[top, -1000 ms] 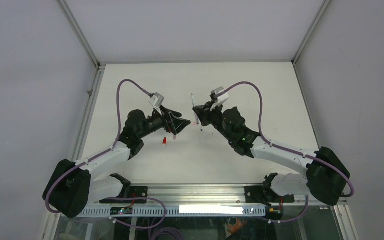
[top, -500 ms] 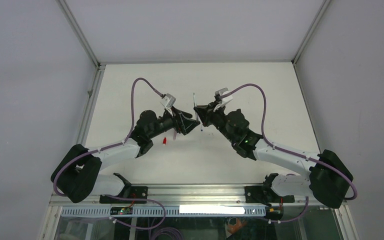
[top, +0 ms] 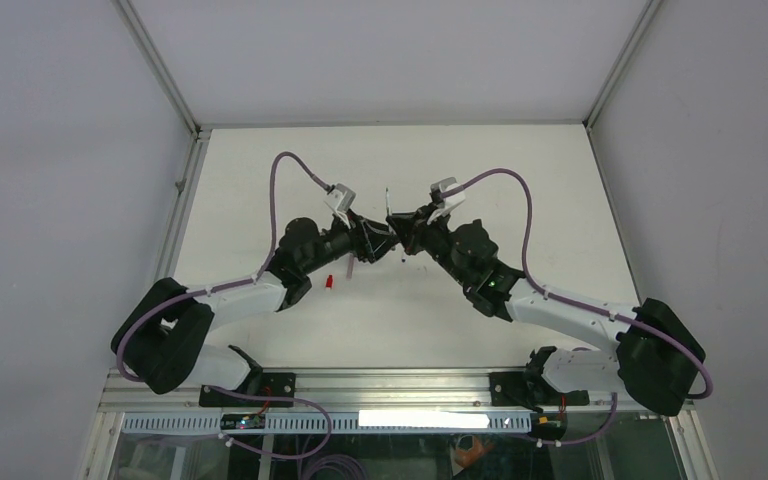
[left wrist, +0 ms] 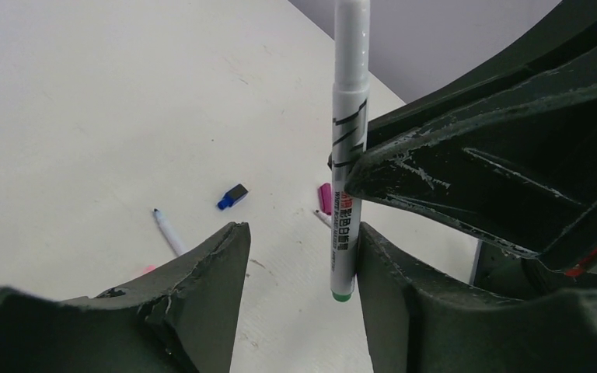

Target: Insert the pens into the pen caps

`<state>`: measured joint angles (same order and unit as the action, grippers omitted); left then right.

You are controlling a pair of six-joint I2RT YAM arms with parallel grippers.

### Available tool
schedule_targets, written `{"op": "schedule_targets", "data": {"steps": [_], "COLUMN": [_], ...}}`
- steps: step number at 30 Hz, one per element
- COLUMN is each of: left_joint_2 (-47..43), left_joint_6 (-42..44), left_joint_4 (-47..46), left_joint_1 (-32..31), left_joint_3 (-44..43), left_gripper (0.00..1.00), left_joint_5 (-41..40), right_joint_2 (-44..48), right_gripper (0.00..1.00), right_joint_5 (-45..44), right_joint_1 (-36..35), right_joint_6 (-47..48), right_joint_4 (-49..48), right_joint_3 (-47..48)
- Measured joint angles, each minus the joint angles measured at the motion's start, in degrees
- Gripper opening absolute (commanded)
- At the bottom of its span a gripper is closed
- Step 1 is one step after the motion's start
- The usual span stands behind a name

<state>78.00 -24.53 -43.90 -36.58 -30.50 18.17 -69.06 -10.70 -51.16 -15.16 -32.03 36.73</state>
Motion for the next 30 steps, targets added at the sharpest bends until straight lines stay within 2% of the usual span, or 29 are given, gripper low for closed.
{"op": "schedule_targets", "data": {"steps": [1, 2, 3, 11, 18, 19, 21, 22, 23, 24, 27, 30], "left_joint_2": [0.63, 1.05, 1.51, 1.22, -2.86, -3.37, -4.42, -4.94, -5.42, -5.84, -6.12, -6.14], "left_joint_6": [-0.02, -0.09, 0.07, 1.53, 7.10, 7.96, 9.75, 10.58, 11.17, 11.82, 13.14, 14.10], "left_joint_4": [-0.09, -0.11, -0.26, 0.48, 13.25, 15.10, 18.49, 20.17, 21.79, 23.67, 29.14, 34.14], "left_joint_1": [-0.15, -0.24, -0.26, -0.96, -1.79, -2.03, -2.12, -2.12, -1.90, -1.51, -0.85, -0.85], "left_joint_3": [-0.13, -0.28, -0.57, -0.98, -3.54, -4.09, -5.09, -5.55, -5.79, -6.03, -6.88, -7.15], "left_gripper": [0.28, 0.05, 0.00, 0.00, 0.00, 0.00, 0.00, 0.00, 0.00, 0.00, 0.00, 0.00], "left_joint_5": [0.17, 0.39, 1.09, 1.66, 1.88, 1.95, 1.99, 1.57, 0.90, -0.22, -3.02, -5.68], "right_joint_2": [-0.07, -0.13, -0.26, -0.79, 1.33, 1.90, 2.60, 2.82, 3.26, 3.87, 8.24, 15.30], "right_gripper": [0.00, 0.00, 0.00, 0.00, 0.01, 0.17, 0.67, 0.84, 0.95, 0.99, 0.99, 0.92], "right_joint_5": [0.02, 0.02, -0.11, -1.07, -3.82, -4.13, -4.70, -5.84, -7.41, -9.25, -16.61, -24.02], "right_joint_1": [0.00, 0.00, 0.00, 0.24, -0.96, -1.11, -1.36, -1.44, -1.22, -0.83, 1.07, 3.63], "right_joint_6": [0.00, 0.02, 0.07, 0.04, -1.49, -1.75, -2.43, -2.12, -2.71, -3.04, -4.35, -8.17], "right_joint_4": [-0.07, -0.09, -0.09, -0.63, -2.10, -2.25, -2.12, -1.75, -0.96, 0.02, 3.93, 13.73], "right_joint_3": [0.00, 0.00, 0.00, -0.24, -3.43, -3.87, -4.20, -4.20, -4.33, -4.63, -7.50, -9.11]}}
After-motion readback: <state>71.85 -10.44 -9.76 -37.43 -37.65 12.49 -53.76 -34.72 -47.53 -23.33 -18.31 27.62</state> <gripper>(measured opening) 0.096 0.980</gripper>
